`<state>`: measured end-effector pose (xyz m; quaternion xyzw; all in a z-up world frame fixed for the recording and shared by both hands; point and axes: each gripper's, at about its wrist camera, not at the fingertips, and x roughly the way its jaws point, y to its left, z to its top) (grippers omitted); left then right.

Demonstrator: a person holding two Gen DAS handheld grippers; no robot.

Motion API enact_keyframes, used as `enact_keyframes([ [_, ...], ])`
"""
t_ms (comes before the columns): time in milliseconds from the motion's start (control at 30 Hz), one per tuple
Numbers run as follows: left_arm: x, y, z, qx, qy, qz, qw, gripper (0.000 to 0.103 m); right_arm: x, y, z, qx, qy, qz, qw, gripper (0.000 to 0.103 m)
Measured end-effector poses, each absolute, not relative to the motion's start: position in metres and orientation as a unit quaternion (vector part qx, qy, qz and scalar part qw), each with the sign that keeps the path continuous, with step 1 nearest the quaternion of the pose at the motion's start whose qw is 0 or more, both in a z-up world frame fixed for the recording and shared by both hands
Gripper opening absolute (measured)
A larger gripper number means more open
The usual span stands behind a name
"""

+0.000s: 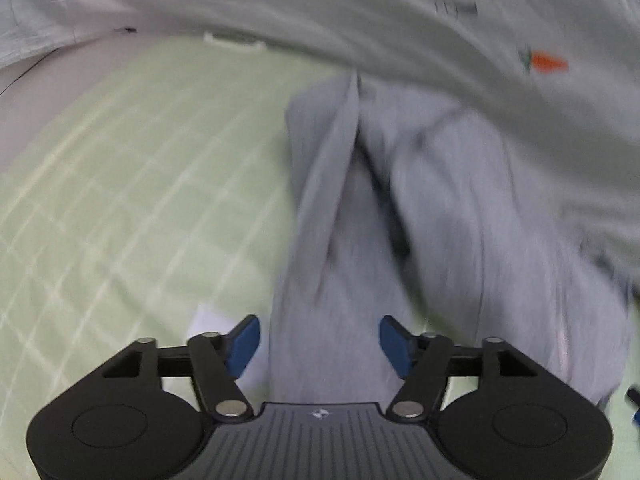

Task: Fold clothes

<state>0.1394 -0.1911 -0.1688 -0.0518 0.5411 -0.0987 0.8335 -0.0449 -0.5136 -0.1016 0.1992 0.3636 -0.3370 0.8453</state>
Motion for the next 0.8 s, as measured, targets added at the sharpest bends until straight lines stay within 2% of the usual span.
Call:
enact_keyframes([
  [100, 0.127, -0.196, -0.182, -0.026, 0.547, -0.100, 0.830, 0.068, -0.047, -0.504, -0.103, 0.202, 0.366, -0.323, 0.849, 0.068],
  [167, 0.125, -0.197, -0.187, -0.026, 0.543, -0.098, 0.834, 0.057, -0.050, -0.497, -0.099, 0.200, 0.362, -0.316, 0.854, 0.068],
  [200, 0.122, -0.194, -0.187, -0.025, 0.535, -0.098, 0.839, 0.035, -0.052, -0.492, -0.096, 0.202, 0.359, -0.314, 0.856, 0.068],
  [233, 0.122, -0.190, -0.186, -0.024, 0.532, -0.101, 0.840, 0.005, -0.054, -0.488, -0.093, 0.203, 0.356, -0.312, 0.857, 0.068],
  [333, 0.130, -0.175, -0.174, -0.042, 0.517, -0.095, 0.850, 0.005, -0.062, -0.481, -0.090, 0.200, 0.353, -0.313, 0.859, 0.068],
  [467, 0.154, -0.119, -0.127, -0.089, 0.470, -0.053, 0.877, 0.005, -0.072, -0.479, -0.092, 0.211, 0.350, -0.323, 0.854, 0.068],
  [633, 0.188, -0.052, -0.055, -0.031, 0.347, 0.037, 0.937, 0.007, -0.077, -0.478, -0.094, 0.214, 0.347, -0.337, 0.848, 0.069],
  [767, 0.205, -0.021, -0.036, -0.048, 0.333, 0.076, 0.939, 0.019, -0.072, -0.480, -0.096, 0.222, 0.343, -0.334, 0.850, 0.076],
  [800, 0.201, -0.022, -0.038, -0.048, 0.334, 0.078, 0.938, 0.028, -0.071, -0.480, -0.097, 0.224, 0.342, -0.332, 0.850, 0.078],
])
